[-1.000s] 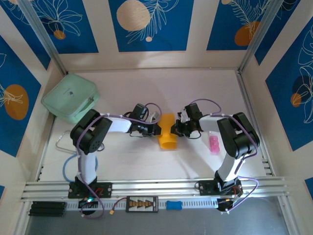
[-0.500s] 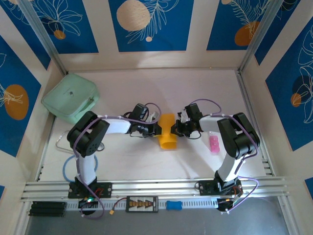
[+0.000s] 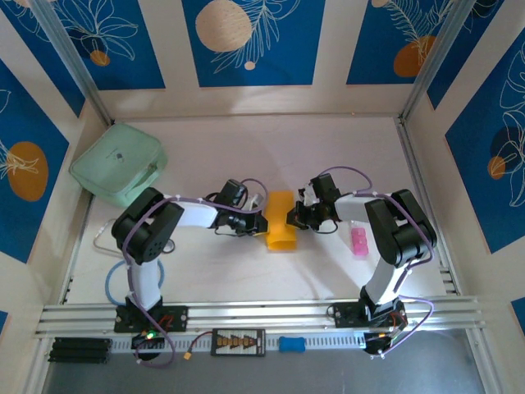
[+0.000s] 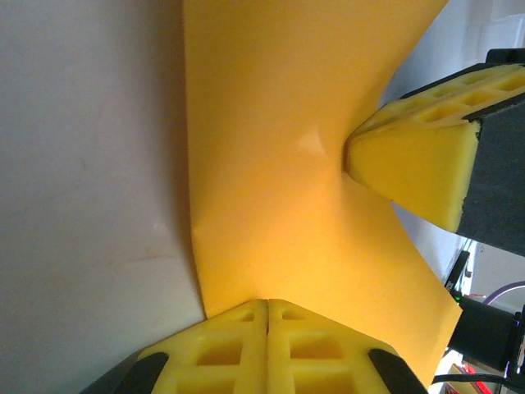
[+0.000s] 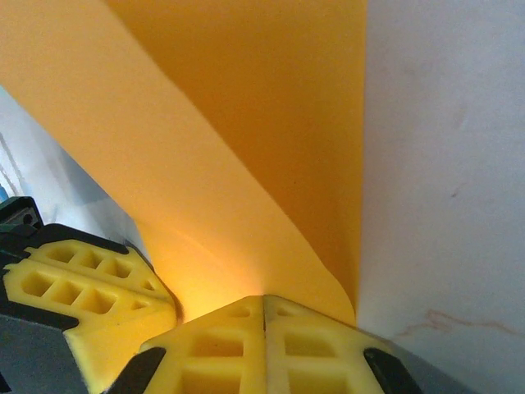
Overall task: Fold a paper plane with a square sheet of paper (pick it up from the middle)
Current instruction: First fold the square sheet of paper in half at the center of the table.
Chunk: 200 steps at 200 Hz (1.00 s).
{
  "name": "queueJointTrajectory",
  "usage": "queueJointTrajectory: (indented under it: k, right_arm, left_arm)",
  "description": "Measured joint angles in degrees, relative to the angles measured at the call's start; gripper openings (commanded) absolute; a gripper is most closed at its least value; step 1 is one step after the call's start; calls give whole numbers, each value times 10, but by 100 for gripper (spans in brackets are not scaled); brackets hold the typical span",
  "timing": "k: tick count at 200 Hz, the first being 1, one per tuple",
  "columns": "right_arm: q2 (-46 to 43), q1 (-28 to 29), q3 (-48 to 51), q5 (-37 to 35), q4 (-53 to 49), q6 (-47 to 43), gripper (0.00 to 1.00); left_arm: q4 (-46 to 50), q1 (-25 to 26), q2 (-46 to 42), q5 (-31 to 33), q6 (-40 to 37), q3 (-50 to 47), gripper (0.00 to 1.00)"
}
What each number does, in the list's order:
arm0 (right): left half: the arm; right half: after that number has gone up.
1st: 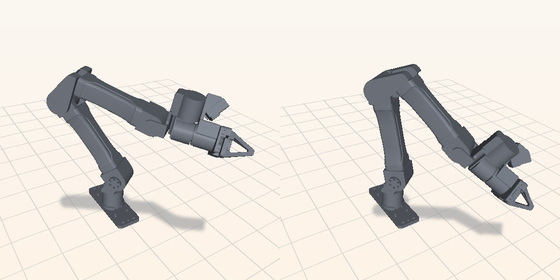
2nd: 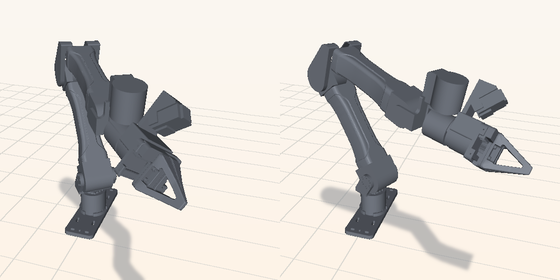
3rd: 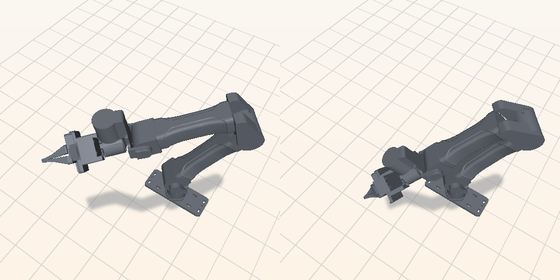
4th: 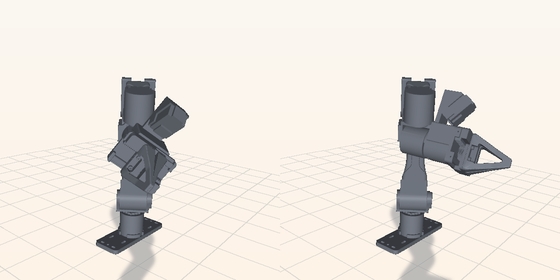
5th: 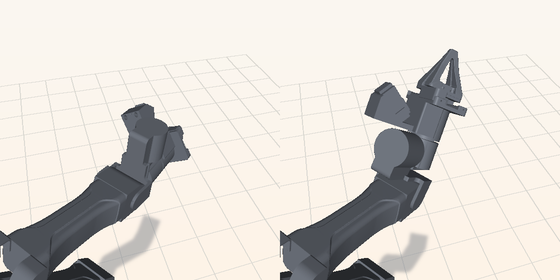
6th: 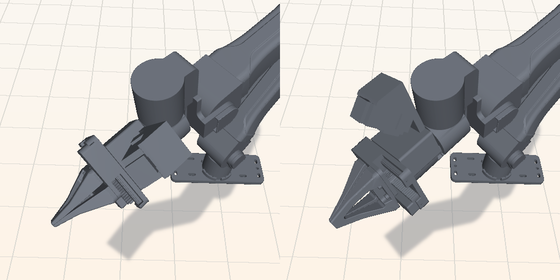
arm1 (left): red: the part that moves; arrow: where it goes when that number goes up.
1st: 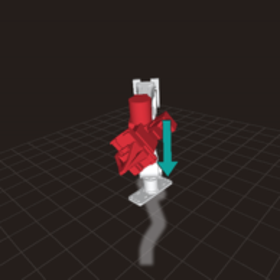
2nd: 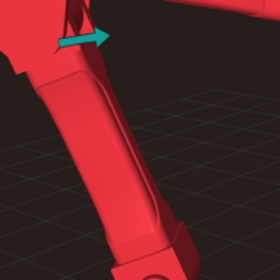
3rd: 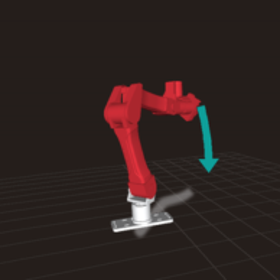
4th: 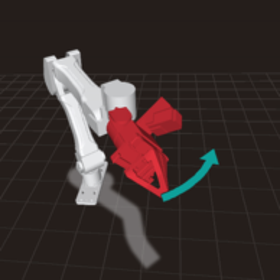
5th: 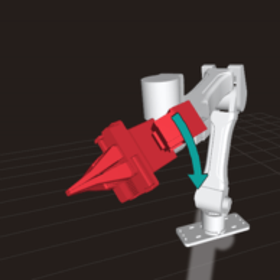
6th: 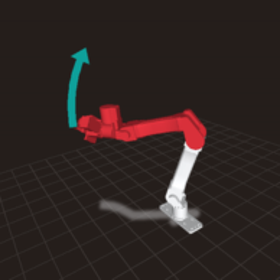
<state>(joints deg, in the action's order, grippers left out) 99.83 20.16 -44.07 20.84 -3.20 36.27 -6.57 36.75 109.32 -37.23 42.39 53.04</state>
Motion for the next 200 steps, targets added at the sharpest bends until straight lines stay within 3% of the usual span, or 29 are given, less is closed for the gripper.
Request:
queueJointTrajectory:
  k: [81, 200]
  right_arm:
    - [-2, -2, 2, 0, 0, 0, 0]
    - [-3, -4, 5, 2, 0, 0, 0]
  left_arm:
    - [-55, 18, -11, -35, 73, -5, 0]
    - [-26, 20, -23, -19, 36, -44, 0]
